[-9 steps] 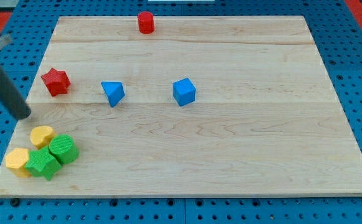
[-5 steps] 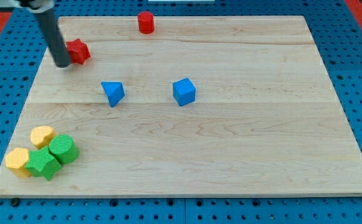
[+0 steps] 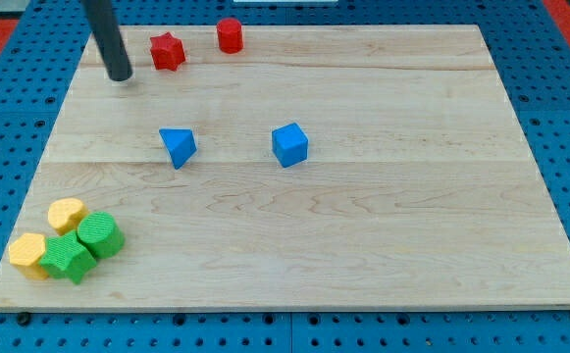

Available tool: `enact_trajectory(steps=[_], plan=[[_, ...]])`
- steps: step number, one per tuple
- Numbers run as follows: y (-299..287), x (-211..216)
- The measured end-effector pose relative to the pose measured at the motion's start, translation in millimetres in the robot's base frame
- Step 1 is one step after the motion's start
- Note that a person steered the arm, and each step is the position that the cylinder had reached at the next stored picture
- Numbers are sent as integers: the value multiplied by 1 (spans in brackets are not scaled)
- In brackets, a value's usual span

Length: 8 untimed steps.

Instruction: Move both the red blocks parallel to each other

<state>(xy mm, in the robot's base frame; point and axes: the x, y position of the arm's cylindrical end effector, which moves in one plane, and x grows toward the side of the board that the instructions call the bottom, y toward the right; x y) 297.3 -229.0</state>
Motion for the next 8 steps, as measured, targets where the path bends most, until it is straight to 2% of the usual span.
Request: enact_trajectory(steps=[1, 2, 4, 5, 6, 8], plan=[[28, -38], [28, -42], [106, -60], [93, -73], [95, -105], [160, -105]])
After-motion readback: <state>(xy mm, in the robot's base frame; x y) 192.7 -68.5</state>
